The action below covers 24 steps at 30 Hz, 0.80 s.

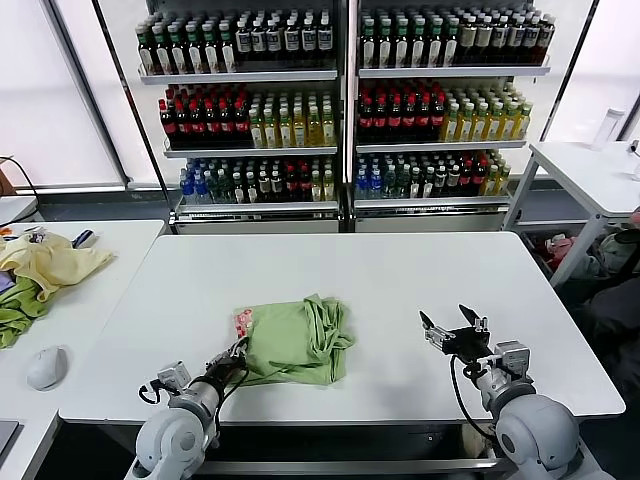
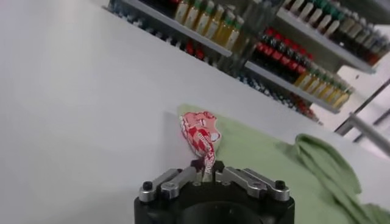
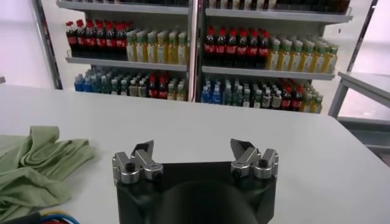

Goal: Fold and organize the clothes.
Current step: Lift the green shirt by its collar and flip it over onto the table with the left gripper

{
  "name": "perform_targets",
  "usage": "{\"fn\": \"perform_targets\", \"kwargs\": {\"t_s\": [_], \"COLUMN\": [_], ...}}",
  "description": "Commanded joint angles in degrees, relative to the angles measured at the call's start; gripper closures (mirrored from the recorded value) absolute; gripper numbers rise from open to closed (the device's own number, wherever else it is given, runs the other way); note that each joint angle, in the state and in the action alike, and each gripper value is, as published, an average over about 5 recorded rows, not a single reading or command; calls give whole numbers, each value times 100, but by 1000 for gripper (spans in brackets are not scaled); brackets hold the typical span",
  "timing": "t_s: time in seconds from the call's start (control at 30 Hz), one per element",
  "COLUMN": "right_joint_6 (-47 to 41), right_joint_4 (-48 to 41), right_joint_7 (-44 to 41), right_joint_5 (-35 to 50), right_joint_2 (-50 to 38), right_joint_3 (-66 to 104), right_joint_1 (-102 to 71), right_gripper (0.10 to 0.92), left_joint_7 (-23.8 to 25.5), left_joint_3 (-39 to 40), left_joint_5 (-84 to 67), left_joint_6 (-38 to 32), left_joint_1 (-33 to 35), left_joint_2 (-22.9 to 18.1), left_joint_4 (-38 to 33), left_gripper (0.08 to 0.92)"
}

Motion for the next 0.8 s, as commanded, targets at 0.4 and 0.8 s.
{"fn": "perform_targets", "kwargs": {"t_s": [0.4, 0.8], "right_joint_6": [65, 90], "right_joint_4": [-30, 95], "right_joint_7": [-26, -33], "right_joint_5": [40, 92], "right_joint_2": [46, 134], "right_joint_3": [19, 6], "right_joint_1": [25, 48], "right_gripper": [203, 203], "left_joint_7": [-154, -340], "left_joint_3": [-2366, -2948], "left_joint_5": [-2374, -1836], "left_joint_6": [114, 498], "left_joint_1": [262, -27], "left_joint_2": [1138, 2435], "left_joint_4": [-290, -895], "left_gripper": [874, 874]}}
